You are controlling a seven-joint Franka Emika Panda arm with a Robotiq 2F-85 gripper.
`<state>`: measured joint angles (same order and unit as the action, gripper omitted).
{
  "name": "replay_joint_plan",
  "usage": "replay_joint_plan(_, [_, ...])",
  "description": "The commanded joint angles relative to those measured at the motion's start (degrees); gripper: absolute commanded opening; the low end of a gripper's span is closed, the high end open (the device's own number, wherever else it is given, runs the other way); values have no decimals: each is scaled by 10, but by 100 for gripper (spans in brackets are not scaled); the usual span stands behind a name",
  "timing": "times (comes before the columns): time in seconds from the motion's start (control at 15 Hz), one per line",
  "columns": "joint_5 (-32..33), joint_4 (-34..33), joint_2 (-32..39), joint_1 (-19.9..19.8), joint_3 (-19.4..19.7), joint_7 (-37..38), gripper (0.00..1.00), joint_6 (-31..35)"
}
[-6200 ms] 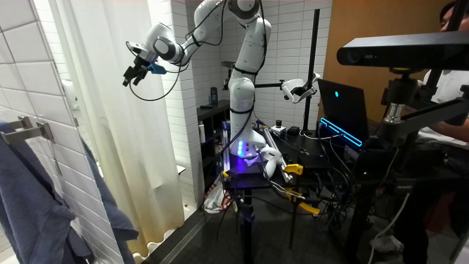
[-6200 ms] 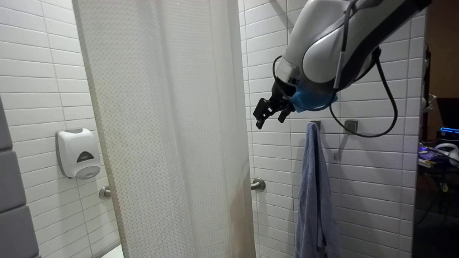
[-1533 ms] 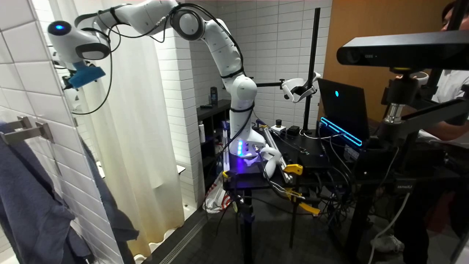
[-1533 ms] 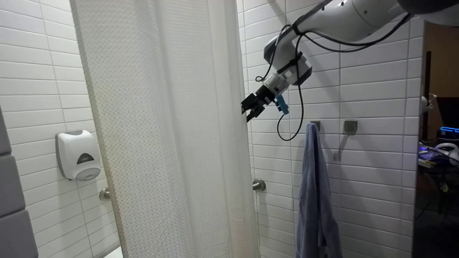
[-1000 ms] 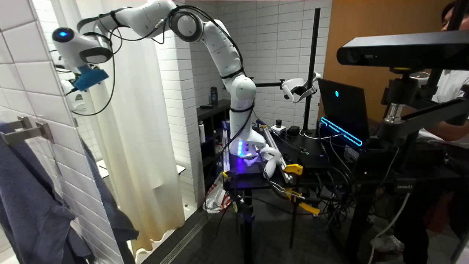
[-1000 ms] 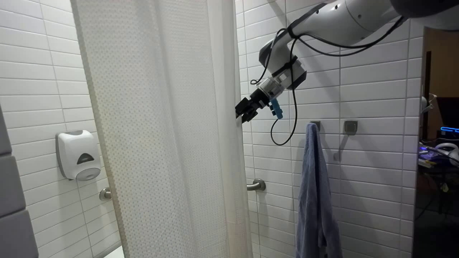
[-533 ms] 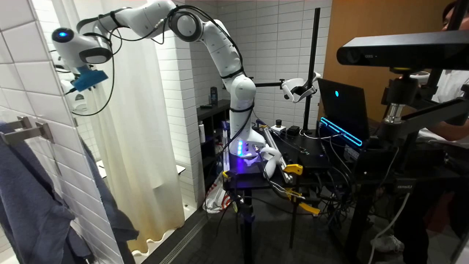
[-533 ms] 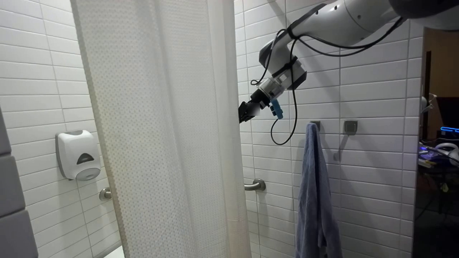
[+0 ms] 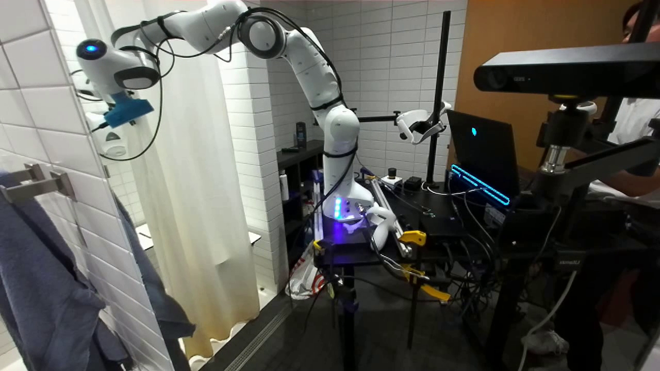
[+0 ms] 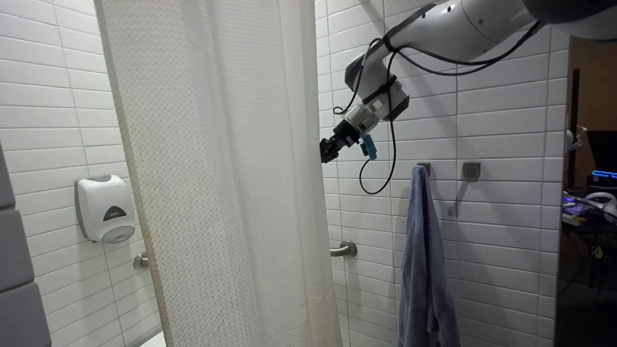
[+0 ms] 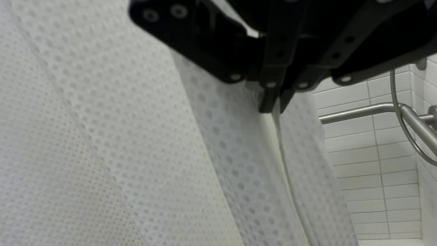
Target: Move the shower curtain to one side
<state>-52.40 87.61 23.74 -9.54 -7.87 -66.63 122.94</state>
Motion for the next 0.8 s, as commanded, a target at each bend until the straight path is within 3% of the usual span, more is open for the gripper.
replay_joint_plan(0.0, [-2, 21, -21, 17, 9, -11, 1, -9])
replay_joint_plan(0.73, [-3, 36, -31, 61, -1, -6, 1, -18])
